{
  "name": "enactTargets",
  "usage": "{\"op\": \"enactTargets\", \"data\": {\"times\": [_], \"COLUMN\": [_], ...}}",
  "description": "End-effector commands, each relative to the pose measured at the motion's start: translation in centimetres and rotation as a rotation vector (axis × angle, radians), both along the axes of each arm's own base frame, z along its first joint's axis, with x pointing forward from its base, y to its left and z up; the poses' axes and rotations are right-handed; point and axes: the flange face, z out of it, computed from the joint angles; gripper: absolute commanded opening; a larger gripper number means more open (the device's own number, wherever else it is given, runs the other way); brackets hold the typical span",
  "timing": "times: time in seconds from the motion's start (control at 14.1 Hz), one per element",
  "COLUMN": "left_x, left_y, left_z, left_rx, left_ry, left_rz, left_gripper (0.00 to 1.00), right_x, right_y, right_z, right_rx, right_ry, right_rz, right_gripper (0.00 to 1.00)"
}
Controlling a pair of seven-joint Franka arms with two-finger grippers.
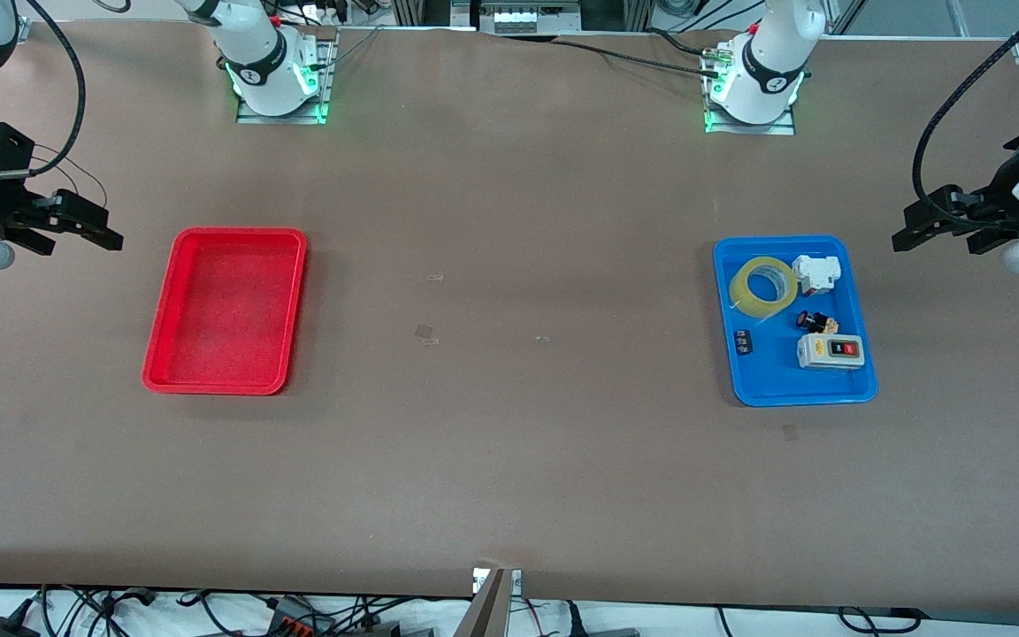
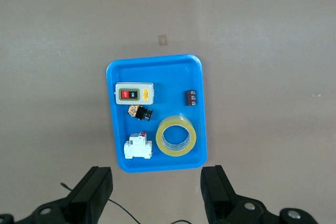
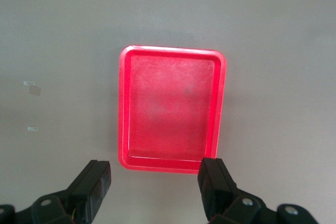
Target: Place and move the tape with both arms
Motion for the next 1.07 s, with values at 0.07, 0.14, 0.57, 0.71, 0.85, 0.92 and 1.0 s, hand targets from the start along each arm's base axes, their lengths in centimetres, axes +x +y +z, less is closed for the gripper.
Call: {"op": "enactTargets", "data": {"times": [0.07, 0.14, 0.57, 0.71, 0.85, 0.92, 1.0], "left_x": [0.31, 0.31, 0.31, 0.31, 0.36, 0.36, 0.36], "left_y": [0.0, 0.09, 0.18, 0.18, 0.18, 0.18, 0.2], "left_z": [0.57, 0.57, 0.57, 0.57, 0.48, 0.48, 0.48], "left_rx": [-0.015, -0.015, -0.015, -0.015, -0.015, -0.015, -0.014], "left_ry": [-0.004, -0.004, -0.004, -0.004, -0.003, -0.003, -0.003], "left_rz": [0.002, 0.004, 0.005, 0.005, 0.005, 0.005, 0.004], "left_gripper": [1.0, 1.0, 1.0, 1.0, 1.0, 1.0, 1.0], "right_x": [-0.89, -0.87, -0.95, -0.84, -0.79, -0.76, -0.99], "right_y": [0.12, 0.12, 0.2, 0.27, 0.15, 0.17, 0.07], "right_z": [0.75, 0.76, 0.8, 0.63, 0.54, 0.24, 0.05], "right_rx": [-0.011, -0.011, -0.011, -0.013, -0.016, -0.015, -0.014], "right_ry": [-0.004, -0.005, -0.007, -0.014, -0.017, -0.017, -0.02], "right_rz": [0.017, 0.019, 0.019, 0.022, 0.021, 0.019, 0.018], "right_gripper": [1.0, 1.0, 1.0, 1.0, 1.0, 1.0, 1.0]}}
